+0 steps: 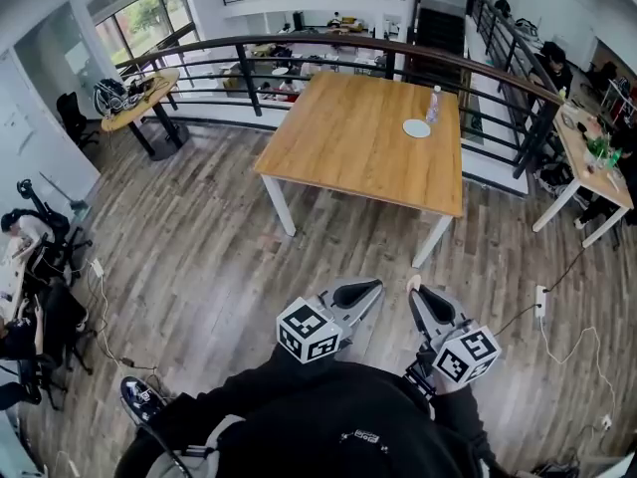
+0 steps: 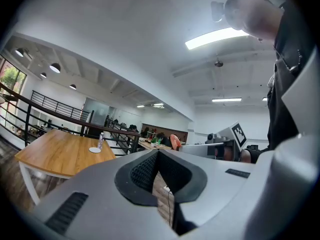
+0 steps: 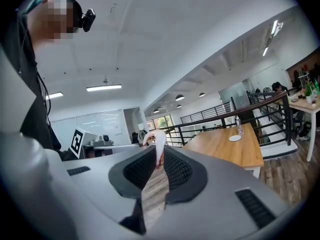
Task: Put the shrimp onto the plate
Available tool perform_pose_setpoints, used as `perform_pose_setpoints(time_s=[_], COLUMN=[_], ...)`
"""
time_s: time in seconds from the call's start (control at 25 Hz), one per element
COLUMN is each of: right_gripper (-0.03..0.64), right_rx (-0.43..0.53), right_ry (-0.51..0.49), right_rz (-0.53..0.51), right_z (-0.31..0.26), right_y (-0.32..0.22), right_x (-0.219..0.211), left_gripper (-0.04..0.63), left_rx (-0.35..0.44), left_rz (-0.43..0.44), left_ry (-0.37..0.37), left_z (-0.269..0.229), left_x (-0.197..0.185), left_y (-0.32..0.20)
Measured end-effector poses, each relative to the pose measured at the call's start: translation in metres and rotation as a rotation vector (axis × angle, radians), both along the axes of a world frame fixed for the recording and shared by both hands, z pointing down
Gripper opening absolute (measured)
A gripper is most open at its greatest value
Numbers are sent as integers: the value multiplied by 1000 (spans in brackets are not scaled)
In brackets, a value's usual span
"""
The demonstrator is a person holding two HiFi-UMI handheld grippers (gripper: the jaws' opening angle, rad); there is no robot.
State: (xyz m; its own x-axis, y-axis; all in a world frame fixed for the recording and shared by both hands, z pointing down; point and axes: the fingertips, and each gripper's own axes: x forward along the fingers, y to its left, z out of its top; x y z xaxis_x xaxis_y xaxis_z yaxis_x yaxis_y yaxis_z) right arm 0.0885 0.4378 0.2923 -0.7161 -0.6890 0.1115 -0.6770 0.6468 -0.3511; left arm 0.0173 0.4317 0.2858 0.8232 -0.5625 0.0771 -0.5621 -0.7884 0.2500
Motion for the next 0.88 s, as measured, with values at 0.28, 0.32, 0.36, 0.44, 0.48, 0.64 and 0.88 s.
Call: perform_pose_setpoints(time_s=[0.28, 0.32, 0.36, 0.44, 0.48, 0.64, 0.88], right_gripper=[60, 60, 60, 60, 60, 60, 60], right_rx=[-1, 0, 0, -2, -5, -24, -29], right_ry=[-50, -48, -45, -43, -40, -11, 18], right_rz=[27, 31, 36, 43, 47, 92, 135], right_z=[-8, -9, -9, -8, -7, -5, -6], right_y=[2, 2, 1, -4, -7, -22, -55], right_x=[11, 12, 13, 13, 13, 28, 39], left_gripper=[3, 3, 3, 3, 3, 3, 3], left_rx=[5, -2, -8, -18, -24, -52, -41], left_rz=[44, 46, 46, 47, 51, 78, 122], left_ry=[-19, -17, -14, -7, -3, 28, 38], left_z=[-5, -3, -1, 4, 6, 13, 14], left_x=[10, 10, 8, 5, 5, 12, 24], left_y=[10, 10, 9, 3, -1, -20, -56])
